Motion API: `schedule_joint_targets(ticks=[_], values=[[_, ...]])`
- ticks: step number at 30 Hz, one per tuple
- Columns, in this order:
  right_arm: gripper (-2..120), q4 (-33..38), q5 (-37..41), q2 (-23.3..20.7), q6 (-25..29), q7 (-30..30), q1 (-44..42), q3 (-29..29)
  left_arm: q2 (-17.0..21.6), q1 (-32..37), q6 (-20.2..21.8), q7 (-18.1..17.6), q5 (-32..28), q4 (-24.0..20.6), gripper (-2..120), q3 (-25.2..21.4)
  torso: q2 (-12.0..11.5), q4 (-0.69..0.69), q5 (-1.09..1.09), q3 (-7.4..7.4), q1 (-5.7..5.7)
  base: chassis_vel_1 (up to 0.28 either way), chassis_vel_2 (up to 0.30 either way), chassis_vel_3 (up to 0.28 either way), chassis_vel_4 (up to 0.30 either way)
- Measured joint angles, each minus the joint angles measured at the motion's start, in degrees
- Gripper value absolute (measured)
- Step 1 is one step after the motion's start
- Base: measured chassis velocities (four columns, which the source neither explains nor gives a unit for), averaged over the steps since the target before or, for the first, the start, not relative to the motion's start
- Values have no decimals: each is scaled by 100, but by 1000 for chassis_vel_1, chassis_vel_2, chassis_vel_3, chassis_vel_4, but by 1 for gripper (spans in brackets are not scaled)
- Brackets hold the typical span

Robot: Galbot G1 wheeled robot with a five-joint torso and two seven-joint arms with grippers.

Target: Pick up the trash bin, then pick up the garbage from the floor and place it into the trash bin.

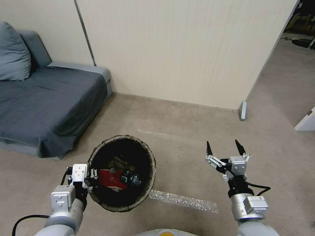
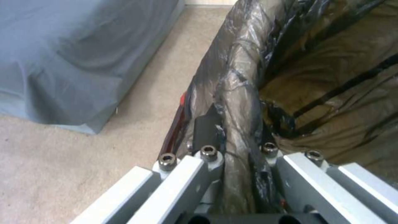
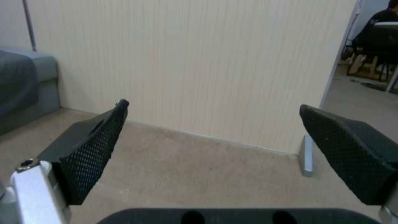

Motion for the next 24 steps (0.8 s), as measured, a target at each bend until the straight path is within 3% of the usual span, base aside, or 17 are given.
schedule_joint_targets(ticks=[12,18,24], values=[[100,0,96,25,-54,-189,-112,284,-180,-100,22,6,81,0,0,-45,0,-1,0,0,0,8,11,11,13],[100,-94,40,283,69,-380,-219,404,-570,-103,-226,183,529,0,0,98,0,1,1,0,0,54,62,63,69],[100,-188,-85,402,229,-441,-304,362,-538,-99,-283,203,509,0,0,80,0,0,0,0,0,68,69,75,68]])
